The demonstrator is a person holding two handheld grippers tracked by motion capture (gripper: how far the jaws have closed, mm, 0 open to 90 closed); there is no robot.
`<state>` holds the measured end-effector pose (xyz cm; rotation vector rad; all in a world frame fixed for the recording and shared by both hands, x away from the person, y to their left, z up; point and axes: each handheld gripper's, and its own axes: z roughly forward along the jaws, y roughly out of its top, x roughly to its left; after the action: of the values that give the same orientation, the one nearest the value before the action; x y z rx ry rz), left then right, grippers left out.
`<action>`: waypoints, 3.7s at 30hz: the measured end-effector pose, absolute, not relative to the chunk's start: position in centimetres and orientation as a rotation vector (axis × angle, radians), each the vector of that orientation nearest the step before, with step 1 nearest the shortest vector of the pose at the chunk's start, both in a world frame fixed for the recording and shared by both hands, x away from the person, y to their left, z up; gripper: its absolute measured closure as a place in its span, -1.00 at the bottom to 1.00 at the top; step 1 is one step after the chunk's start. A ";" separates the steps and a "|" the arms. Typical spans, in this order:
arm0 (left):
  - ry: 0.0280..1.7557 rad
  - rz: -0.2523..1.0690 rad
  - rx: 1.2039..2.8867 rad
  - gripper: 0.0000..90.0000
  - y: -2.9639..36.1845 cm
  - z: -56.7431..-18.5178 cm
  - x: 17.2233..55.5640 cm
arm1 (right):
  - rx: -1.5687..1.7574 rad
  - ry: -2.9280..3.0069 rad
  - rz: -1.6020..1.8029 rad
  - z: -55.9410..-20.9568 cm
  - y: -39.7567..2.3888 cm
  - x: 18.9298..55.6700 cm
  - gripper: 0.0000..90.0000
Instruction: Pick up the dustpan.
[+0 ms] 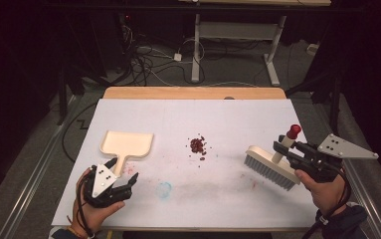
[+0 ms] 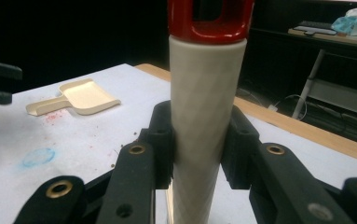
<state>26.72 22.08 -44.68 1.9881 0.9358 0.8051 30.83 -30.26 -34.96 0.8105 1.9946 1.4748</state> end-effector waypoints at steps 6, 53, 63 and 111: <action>0.932 0.793 2.023 -0.56 21.9 -45.2 27.0 | 0.821 1.985 1.473 -35.2 -30.4 30.9 0.55; 1.506 0.446 1.958 -0.41 25.2 -48.7 35.0 | 0.810 1.994 1.462 -35.1 -28.7 31.7 0.55; 1.538 0.470 2.002 0.03 24.8 -48.8 36.1 | 0.825 1.991 1.463 -35.1 -29.1 31.6 0.55; 1.198 0.364 2.209 0.43 22.4 -45.5 31.8 | 0.851 1.952 1.484 -34.7 -30.1 32.4 0.55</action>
<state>31.80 22.42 -45.50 2.2088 1.1979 0.3637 32.38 -30.05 -34.72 0.8508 1.9518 1.4843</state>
